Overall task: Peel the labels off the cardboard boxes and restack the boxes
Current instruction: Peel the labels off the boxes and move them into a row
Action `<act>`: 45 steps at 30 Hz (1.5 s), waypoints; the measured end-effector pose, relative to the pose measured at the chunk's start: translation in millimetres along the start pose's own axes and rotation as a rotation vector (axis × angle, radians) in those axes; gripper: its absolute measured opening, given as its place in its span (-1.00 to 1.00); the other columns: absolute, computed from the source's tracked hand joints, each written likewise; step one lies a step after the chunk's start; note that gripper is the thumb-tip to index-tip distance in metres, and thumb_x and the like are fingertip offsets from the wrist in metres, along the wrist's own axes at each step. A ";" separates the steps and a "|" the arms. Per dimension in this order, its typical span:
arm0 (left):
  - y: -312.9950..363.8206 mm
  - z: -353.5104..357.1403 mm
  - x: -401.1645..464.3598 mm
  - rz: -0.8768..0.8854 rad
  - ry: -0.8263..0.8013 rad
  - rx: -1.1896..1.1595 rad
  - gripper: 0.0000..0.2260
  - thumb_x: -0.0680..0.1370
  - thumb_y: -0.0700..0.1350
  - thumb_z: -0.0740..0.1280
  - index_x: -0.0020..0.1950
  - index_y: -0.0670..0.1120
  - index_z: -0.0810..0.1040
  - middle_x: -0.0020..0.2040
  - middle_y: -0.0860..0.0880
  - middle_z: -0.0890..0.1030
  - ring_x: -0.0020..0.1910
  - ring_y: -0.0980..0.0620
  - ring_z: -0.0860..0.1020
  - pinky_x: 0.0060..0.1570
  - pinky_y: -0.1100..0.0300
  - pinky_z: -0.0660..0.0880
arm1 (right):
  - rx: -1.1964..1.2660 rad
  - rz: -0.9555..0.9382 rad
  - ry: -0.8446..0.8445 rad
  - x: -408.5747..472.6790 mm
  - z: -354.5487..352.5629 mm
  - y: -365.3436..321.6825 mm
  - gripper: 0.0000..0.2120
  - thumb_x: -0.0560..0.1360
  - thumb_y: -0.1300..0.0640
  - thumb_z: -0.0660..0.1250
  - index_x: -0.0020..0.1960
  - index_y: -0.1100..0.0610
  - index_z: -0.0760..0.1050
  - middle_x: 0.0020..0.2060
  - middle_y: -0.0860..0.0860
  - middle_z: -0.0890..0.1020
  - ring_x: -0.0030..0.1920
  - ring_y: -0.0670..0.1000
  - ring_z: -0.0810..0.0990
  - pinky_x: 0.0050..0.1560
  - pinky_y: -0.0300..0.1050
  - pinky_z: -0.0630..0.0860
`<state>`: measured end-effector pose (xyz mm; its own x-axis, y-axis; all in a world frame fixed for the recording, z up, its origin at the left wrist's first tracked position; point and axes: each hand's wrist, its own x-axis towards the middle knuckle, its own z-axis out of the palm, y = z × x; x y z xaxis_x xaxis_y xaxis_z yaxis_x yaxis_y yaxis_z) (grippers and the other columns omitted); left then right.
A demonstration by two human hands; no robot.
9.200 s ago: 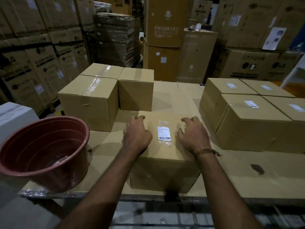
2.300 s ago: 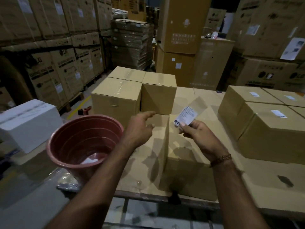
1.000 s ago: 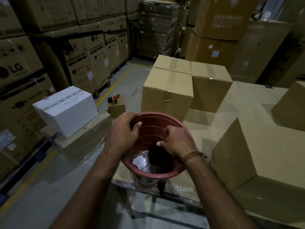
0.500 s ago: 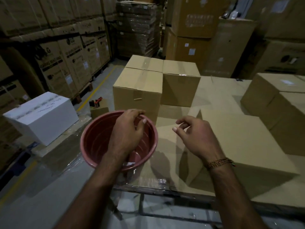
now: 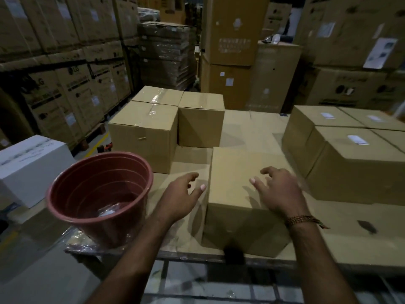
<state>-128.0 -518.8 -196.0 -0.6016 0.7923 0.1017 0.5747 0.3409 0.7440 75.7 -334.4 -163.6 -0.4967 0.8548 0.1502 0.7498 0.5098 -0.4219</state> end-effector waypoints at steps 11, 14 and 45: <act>34.7 65.8 -18.5 -0.300 -0.020 -0.395 -0.49 0.71 0.25 0.15 0.51 -0.02 0.53 0.36 -0.01 0.60 0.35 -0.06 0.53 0.36 -0.14 0.51 | -0.197 -0.163 -0.092 -35.9 19.9 34.1 -0.10 0.46 -0.64 -0.14 0.64 -0.17 0.20 0.67 0.10 0.20 0.66 0.25 0.11 0.60 0.36 -0.01; 50.5 74.5 -17.8 -0.288 0.031 -0.451 -0.54 0.73 0.22 0.14 0.51 0.03 0.53 0.37 0.03 0.61 0.38 -0.04 0.52 0.40 -0.16 0.47 | -0.126 -0.143 -0.116 -34.8 9.8 39.3 -0.13 0.50 -0.61 -0.13 0.62 -0.13 0.23 0.67 0.12 0.20 0.67 0.28 0.08 0.61 0.36 -0.02; 68.3 139.6 5.9 -0.402 -0.088 -0.594 0.02 0.29 0.51 0.49 0.58 -0.02 0.33 0.37 -0.07 0.53 0.22 -0.12 0.59 0.17 -0.15 0.65 | 0.646 0.105 -0.236 14.4 -97.4 97.6 -0.32 0.66 -0.04 0.31 0.71 -0.15 0.12 0.51 -0.12 0.38 0.42 0.03 0.44 0.50 0.15 0.41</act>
<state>-14.8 -420.1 -236.8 -0.6420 0.7095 -0.2906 -0.0958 0.3018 0.9485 184.3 -262.9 -115.5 -0.5726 0.8151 -0.0881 0.4248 0.2030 -0.8823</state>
